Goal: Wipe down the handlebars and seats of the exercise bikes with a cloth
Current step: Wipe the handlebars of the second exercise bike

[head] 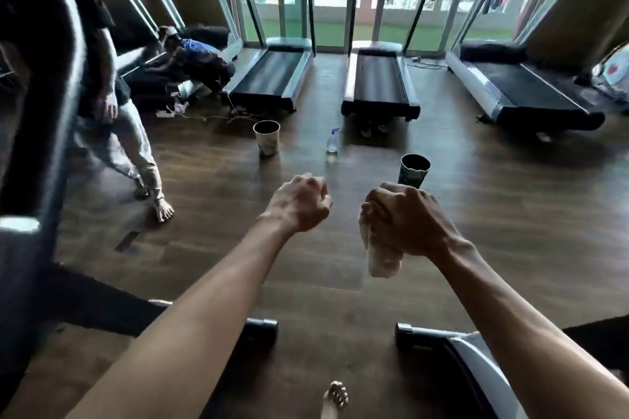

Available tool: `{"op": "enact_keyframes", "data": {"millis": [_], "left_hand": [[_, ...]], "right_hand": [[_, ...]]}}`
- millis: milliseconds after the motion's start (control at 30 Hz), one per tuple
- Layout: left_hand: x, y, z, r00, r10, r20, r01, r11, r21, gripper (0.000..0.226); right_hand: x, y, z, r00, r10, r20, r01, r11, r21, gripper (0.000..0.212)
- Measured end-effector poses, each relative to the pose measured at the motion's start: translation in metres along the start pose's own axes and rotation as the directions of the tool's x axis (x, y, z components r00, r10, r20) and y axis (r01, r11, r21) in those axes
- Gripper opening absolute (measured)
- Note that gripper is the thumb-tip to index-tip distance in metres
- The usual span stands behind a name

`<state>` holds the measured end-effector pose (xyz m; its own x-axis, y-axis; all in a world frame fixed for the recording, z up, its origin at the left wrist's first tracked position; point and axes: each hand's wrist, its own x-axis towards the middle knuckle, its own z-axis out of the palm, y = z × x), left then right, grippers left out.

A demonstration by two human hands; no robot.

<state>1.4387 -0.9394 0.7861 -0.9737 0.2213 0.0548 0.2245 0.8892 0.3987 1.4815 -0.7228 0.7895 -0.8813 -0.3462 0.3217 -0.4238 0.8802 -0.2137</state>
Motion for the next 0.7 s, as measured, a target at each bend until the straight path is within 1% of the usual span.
{"op": "enact_keyframes", "data": {"millis": [67, 133, 233, 333, 400, 567, 700], "left_hand": [[0.044, -0.002, 0.01, 1.0, 0.001, 0.02, -0.001, 1.0, -0.019, 0.022], [0.084, -0.002, 0.018, 0.998, 0.007, 0.06, -0.004, 0.999, -0.037, 0.022], [0.145, -0.004, 0.019, 0.994, 0.01, 0.107, -0.006, 0.999, -0.034, 0.022], [0.209, -0.004, 0.018, 0.996, 0.029, 0.081, -0.025, 0.998, -0.051, 0.023], [0.25, 0.001, 0.023, 0.995, 0.06, 0.083, -0.055, 0.997, -0.059, 0.021], [0.352, 0.028, 0.05, 0.978, 0.167, 0.128, -0.158, 0.984, -0.077, 0.02], [0.457, 0.067, 0.076, 0.938, 0.3, 0.176, -0.288, 0.953, -0.089, 0.018]], "right_hand": [[0.029, 0.022, 0.009, 1.0, 0.026, 0.0, -0.026, 0.999, 0.02, 0.042], [0.057, 0.049, 0.015, 0.996, 0.081, -0.026, -0.079, 0.995, 0.054, 0.044], [0.096, 0.09, 0.021, 0.973, 0.223, -0.06, -0.217, 0.972, 0.091, 0.041], [0.137, 0.128, 0.028, 0.951, 0.3, -0.072, -0.292, 0.951, 0.106, 0.032], [0.159, 0.152, 0.033, 0.936, 0.344, -0.074, -0.336, 0.936, 0.103, 0.025], [0.209, 0.216, 0.037, 0.915, 0.393, -0.087, -0.387, 0.918, 0.083, 0.036], [0.254, 0.293, 0.036, 0.874, 0.47, -0.126, -0.467, 0.882, 0.052, 0.039]]}}
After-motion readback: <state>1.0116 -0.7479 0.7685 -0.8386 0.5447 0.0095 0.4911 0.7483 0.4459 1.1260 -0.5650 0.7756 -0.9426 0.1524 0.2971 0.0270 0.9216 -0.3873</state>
